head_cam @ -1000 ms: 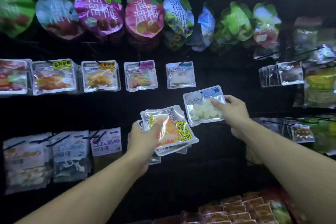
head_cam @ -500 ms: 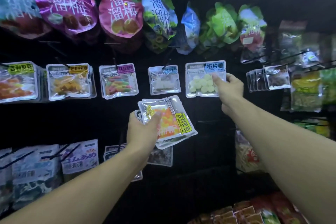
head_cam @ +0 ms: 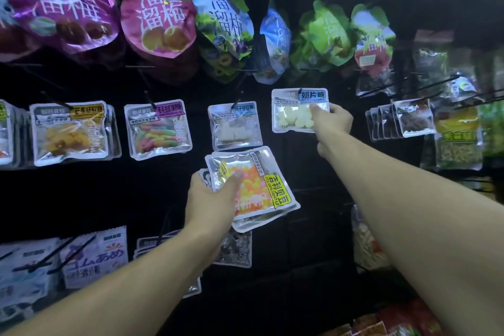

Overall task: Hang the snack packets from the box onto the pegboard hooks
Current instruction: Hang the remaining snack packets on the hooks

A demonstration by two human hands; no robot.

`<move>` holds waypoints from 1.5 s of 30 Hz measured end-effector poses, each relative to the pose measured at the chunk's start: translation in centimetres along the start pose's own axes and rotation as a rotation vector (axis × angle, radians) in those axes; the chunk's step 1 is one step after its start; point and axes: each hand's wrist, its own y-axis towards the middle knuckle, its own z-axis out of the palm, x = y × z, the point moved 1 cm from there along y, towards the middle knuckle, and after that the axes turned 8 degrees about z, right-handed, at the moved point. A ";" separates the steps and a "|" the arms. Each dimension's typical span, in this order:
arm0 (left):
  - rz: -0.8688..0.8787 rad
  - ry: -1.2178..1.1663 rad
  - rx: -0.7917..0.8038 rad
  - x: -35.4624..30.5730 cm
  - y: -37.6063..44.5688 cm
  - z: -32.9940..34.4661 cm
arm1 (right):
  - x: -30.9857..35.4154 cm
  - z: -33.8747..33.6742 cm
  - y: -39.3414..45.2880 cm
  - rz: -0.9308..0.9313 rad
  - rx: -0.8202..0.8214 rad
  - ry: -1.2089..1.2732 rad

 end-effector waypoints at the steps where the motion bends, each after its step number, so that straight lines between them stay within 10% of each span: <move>1: -0.002 -0.003 -0.004 0.3 0.1 0.0 | -0.1 -0.1 0.2 0.002 0.003 -0.011; 27: -0.075 -0.044 -0.089 4.2 -0.4 -7.2 | -5.2 -0.1 -2.7 -0.004 -0.016 -0.386; 36: -0.167 -0.097 -0.202 3.4 -4.6 -10.9 | -3.9 2.5 -20.4 0.079 0.966 -0.774; 45: -0.169 -0.069 -0.296 3.2 -5.7 -17.0 | -6.1 5.4 -25.6 0.134 1.023 -0.588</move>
